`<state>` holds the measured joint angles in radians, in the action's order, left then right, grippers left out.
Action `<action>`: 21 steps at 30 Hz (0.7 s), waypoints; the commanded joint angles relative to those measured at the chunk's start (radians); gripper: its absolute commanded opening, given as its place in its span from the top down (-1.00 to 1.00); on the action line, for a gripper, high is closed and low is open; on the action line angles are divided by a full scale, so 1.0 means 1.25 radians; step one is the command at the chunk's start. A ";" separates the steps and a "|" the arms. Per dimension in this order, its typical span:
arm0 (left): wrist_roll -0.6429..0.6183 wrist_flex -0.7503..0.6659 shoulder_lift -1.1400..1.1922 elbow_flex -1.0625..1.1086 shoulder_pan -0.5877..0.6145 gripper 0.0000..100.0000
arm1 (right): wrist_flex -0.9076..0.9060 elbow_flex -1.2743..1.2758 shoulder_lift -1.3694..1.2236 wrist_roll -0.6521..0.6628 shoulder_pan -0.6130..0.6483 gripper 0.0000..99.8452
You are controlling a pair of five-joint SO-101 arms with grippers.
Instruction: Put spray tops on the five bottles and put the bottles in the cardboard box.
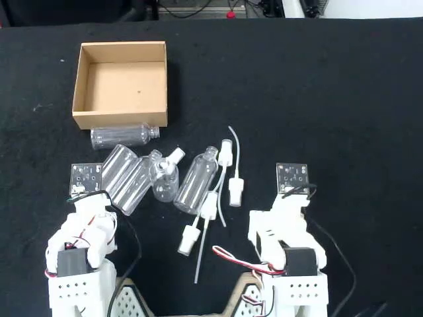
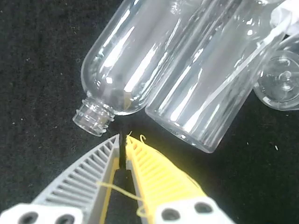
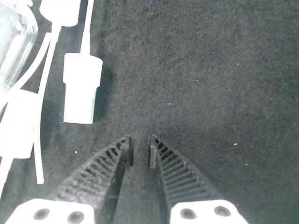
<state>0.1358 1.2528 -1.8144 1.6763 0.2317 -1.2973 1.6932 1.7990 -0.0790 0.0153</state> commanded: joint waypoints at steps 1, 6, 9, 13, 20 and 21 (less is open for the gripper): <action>0.005 0.014 -0.007 0.018 -0.006 0.94 | -0.006 -0.007 0.077 0.004 -0.010 0.88; 0.005 0.014 -0.007 0.018 -0.007 0.94 | -0.006 -0.007 0.077 0.002 -0.005 0.87; 0.005 0.014 -0.007 0.018 -0.009 0.94 | -0.006 -0.007 0.077 0.005 -0.005 0.87; 0.005 0.014 -0.007 0.018 -0.009 0.94 | -0.006 -0.007 0.077 0.002 -0.005 0.87; 0.005 0.014 -0.007 0.018 -0.010 0.94 | 0.027 -0.007 0.077 0.005 -0.005 0.87; 0.007 0.014 -0.007 0.018 -0.007 0.94 | 0.060 -0.007 0.077 0.005 -0.005 0.87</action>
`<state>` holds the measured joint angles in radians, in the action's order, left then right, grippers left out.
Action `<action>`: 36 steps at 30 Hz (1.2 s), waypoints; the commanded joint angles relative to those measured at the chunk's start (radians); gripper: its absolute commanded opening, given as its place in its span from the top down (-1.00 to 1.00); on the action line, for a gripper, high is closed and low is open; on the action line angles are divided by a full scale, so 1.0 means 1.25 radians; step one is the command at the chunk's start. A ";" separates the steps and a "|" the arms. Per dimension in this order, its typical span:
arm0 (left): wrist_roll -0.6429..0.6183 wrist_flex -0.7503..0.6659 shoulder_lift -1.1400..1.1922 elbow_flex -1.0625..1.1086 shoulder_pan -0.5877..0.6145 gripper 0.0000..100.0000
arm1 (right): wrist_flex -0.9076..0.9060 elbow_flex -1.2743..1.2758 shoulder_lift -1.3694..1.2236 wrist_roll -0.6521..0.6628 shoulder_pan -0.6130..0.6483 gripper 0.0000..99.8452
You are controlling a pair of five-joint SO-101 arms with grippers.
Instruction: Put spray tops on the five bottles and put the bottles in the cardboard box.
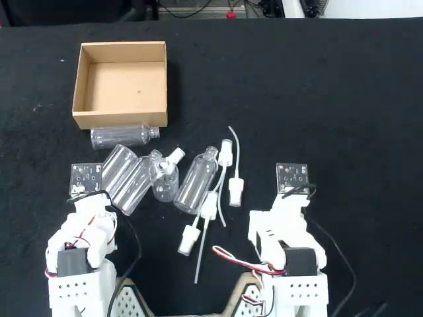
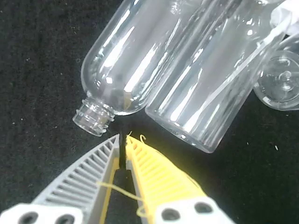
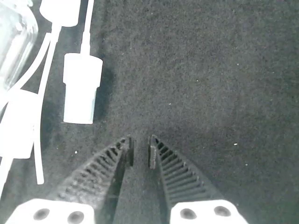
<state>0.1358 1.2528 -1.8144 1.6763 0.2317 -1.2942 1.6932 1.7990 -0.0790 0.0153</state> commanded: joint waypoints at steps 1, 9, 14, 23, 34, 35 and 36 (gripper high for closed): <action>0.007 0.014 -0.007 0.018 -0.004 0.94 | 0.096 -0.007 0.077 0.005 -0.005 0.87; 0.011 -0.052 -0.009 0.018 0.001 0.94 | 0.223 -0.008 0.077 0.171 -0.006 0.87; 0.117 -0.061 -0.009 0.003 0.039 0.94 | 0.242 -0.018 0.077 0.422 -0.007 0.87; 0.257 -0.056 -0.009 -0.105 0.168 0.94 | 0.230 -0.164 0.077 0.346 -0.010 0.87; 0.163 -0.055 -0.007 -0.298 0.191 0.64 | 0.123 -0.375 0.077 0.261 -0.006 0.87; 0.144 -0.055 -0.007 -0.304 0.190 0.60 | 0.120 -0.382 0.077 0.258 -0.006 0.87; 0.126 -0.056 -0.007 -0.314 0.190 0.58 | 0.119 -0.387 0.077 0.258 -0.005 0.87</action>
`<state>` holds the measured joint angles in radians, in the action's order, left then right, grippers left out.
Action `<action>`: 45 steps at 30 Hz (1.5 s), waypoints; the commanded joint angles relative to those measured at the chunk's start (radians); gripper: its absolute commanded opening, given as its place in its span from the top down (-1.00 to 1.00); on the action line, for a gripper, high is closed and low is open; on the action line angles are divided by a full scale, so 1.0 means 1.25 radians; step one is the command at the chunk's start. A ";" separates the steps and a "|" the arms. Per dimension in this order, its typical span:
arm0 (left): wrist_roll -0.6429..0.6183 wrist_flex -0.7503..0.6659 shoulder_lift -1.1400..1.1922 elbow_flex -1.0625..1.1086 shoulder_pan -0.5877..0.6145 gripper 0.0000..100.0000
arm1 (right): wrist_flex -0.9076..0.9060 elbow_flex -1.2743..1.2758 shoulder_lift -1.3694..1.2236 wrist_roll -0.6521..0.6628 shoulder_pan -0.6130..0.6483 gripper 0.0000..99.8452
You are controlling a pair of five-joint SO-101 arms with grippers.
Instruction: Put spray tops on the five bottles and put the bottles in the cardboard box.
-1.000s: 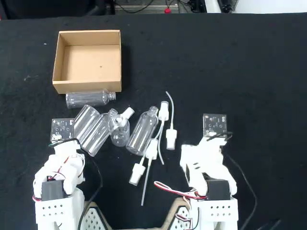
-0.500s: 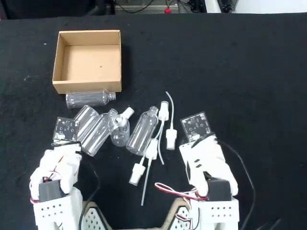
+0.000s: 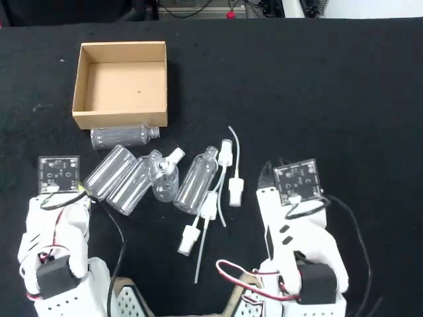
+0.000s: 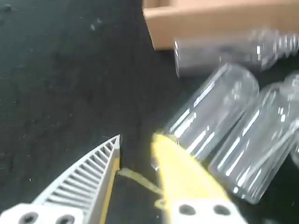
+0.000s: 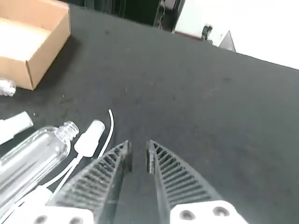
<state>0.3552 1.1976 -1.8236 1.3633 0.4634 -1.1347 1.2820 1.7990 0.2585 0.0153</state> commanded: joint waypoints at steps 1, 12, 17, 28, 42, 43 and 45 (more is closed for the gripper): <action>-0.061 -0.014 0.000 -0.073 0.002 0.58 | -0.009 -0.062 0.075 -0.012 -0.005 0.87; -0.130 0.091 0.106 -0.181 -0.287 0.52 | -0.009 -0.093 0.075 -0.012 0.006 0.87; -0.183 0.005 0.189 -0.174 -0.350 0.42 | -0.027 -0.067 0.074 -0.012 0.083 0.87; -0.216 -0.006 -0.012 -0.006 -0.483 0.41 | 0.048 0.110 0.075 -0.056 0.107 0.87; -0.276 -0.174 -0.001 0.102 -0.537 0.30 | 0.052 0.125 0.077 -0.055 0.107 0.87; -0.274 -0.194 -0.001 0.118 -0.536 0.30 | 0.050 0.125 0.077 -0.054 0.107 0.87; -0.260 -0.241 -0.001 0.163 -0.532 0.30 | 0.049 0.125 0.077 -0.053 0.107 0.87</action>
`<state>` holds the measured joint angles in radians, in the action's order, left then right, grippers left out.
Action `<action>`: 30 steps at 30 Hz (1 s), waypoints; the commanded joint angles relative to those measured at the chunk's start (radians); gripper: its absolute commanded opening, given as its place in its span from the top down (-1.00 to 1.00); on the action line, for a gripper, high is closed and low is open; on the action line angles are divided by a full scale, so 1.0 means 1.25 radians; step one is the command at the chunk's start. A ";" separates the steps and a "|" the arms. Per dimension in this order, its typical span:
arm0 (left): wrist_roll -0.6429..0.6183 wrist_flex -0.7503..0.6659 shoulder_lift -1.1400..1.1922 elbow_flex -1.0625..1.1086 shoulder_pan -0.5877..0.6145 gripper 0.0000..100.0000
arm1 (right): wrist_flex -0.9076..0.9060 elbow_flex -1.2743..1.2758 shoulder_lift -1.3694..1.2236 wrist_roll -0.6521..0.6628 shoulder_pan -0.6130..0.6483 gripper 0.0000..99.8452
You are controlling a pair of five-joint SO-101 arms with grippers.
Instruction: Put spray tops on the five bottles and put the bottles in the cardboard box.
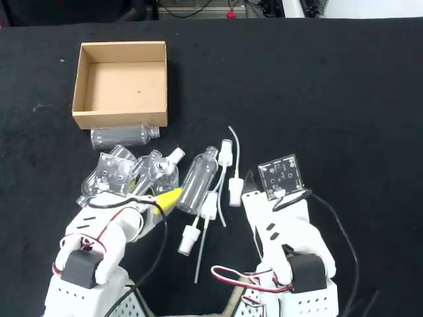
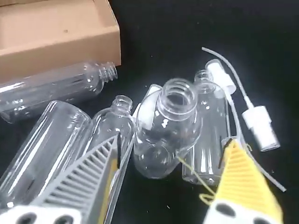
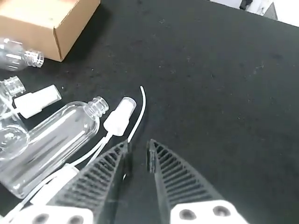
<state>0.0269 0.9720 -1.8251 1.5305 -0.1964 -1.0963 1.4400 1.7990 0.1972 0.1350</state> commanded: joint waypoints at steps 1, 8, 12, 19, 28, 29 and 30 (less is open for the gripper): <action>0.006 -0.096 0.000 0.057 -0.006 0.30 | 0.017 -0.002 0.077 -0.004 0.011 0.87; 0.001 -0.222 0.001 0.129 -0.006 0.30 | 0.015 -0.001 0.077 -0.002 0.011 0.87; 0.005 -0.220 0.001 0.134 -0.013 0.30 | 0.021 0.017 0.077 -0.002 0.011 0.87; 0.001 -0.216 0.001 0.134 -0.014 0.30 | 0.021 0.019 0.077 -0.001 0.011 0.87; -0.033 -0.190 0.002 0.134 -0.062 0.37 | 0.021 0.018 0.077 -0.002 0.011 0.87; -0.033 -0.182 0.002 0.134 -0.061 0.37 | 0.021 0.018 0.077 -0.002 0.011 0.87; -0.033 -0.178 0.002 0.134 -0.058 0.37 | 0.021 0.018 0.077 -0.002 0.011 0.87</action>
<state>-0.0008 0.7357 -1.8174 1.6747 -0.2578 -1.0963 1.4691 1.7990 0.1972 0.1350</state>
